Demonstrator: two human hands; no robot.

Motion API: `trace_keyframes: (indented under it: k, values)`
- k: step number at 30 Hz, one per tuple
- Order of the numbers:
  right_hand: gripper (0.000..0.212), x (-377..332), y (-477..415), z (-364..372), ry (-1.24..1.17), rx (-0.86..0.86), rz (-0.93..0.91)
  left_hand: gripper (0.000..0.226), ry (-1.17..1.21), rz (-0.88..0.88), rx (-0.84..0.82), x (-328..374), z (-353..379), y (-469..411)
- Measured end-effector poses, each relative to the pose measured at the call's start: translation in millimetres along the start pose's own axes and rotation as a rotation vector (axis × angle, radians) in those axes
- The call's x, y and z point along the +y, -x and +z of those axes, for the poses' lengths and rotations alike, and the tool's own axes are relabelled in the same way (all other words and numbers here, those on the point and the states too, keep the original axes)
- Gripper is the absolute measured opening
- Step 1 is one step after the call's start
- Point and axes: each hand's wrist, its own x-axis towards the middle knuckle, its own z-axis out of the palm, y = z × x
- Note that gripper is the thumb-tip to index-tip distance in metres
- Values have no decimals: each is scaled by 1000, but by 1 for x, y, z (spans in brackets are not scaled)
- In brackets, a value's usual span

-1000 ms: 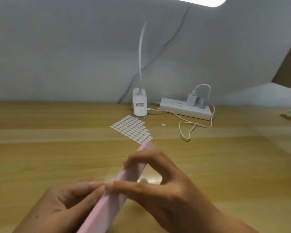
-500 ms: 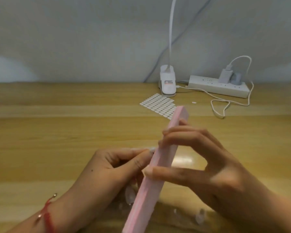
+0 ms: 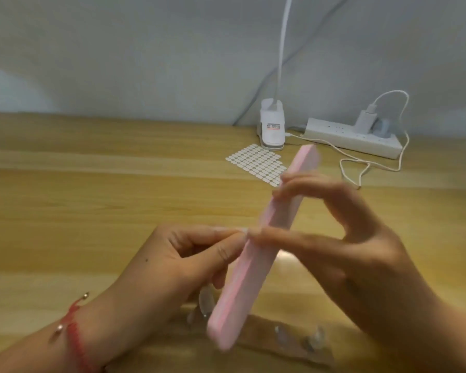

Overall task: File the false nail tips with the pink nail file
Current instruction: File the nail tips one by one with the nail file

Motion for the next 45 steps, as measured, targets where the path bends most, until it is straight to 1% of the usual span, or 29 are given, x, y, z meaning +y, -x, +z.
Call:
trace_keyframes:
  k: [2, 3, 5, 6, 7, 9, 10, 11, 13, 15, 17, 19, 20, 22, 23, 24, 27, 28, 31, 32, 35, 36, 38, 40, 42, 43, 45]
  values:
    - [35, -10, 3, 4, 3, -33, -83, 14, 36, 18, -21, 2, 1, 1]
    - [33, -6, 1, 2, 7, -10, -58, 14, 52, 31, -30, 3, 1, 1]
    - [31, 6, -6, -7, 24, 80, 82, 11, 43, 41, -28, 3, 2, 1]
    - [33, 8, -8, -8, 20, 98, 132, 10, 41, 41, -23, 3, 2, 1]
    - [36, 6, -7, -6, 3, 85, 138, 12, 55, 49, -18, 2, 1, 1]
    - [43, -9, -1, 4, -27, 1, 59, 18, 76, 106, -20, 0, 0, -1]
    - [43, -14, 0, 6, -32, -29, 5, 20, 44, 157, -19, -2, 1, -2]
    - [42, -13, -1, 5, -29, -37, -17, 22, -1, 213, -10, -3, 0, -4]
    - [39, 0, -5, -1, 4, 2, 53, 21, -108, 313, 62, -6, -2, -5]
    - [36, 4, -6, -3, 16, 29, 130, 17, -318, 425, 142, -7, -4, -4]
    - [34, -7, 0, 3, -42, -14, 86, 21, -522, 539, 176, -8, -7, -2]
    - [34, -15, 2, 6, -71, -58, -1, 30, -625, 593, 202, -8, -9, -1]
    - [34, -11, 0, 4, -70, -52, 19, 32, -671, 615, 215, -8, -10, -1]
    - [33, 1, -5, -1, -57, 1, 138, 34, -788, 673, 228, -8, -10, 0]
    - [33, 2, -5, -2, -57, 13, 169, 33, -827, 697, 226, -8, -9, 1]
    - [32, 0, -3, -1, -57, 3, 159, 30, -847, 706, 223, -9, -9, 0]
    - [34, -20, 5, 7, -40, -68, -1, 26, -851, 705, 234, -10, -10, -1]
    - [35, -18, 4, 5, -35, -71, 0, 27, -852, 703, 235, -10, -10, -1]
    - [33, -2, -6, -4, 3, 5, 147, 31, -852, 702, 227, -10, -10, 0]
    - [33, -3, -6, -4, 24, 5, 145, 31, -850, 698, 223, -10, -10, 0]
    - [36, -21, 3, 5, 74, -63, -18, 27, -843, 699, 225, -10, -8, -1]
    - [37, -22, 3, 4, 71, -77, -41, 27, -826, 699, 231, -10, -8, -1]
    - [39, -8, -2, -3, 51, -32, 46, 31, -797, 693, 235, -8, -8, -1]
    - [35, 1, -7, -3, 50, 18, 144, 33, -801, 689, 219, -8, -8, 1]
    - [32, -8, 0, 6, -24, -10, 168, 30, -819, 682, 203, -9, -8, 1]
    - [35, -16, 4, 11, -52, -45, 142, 28, -823, 679, 200, -9, -7, 1]
    - [37, -20, 4, 10, 1, -81, -6, 27, -820, 688, 215, -9, -8, 0]
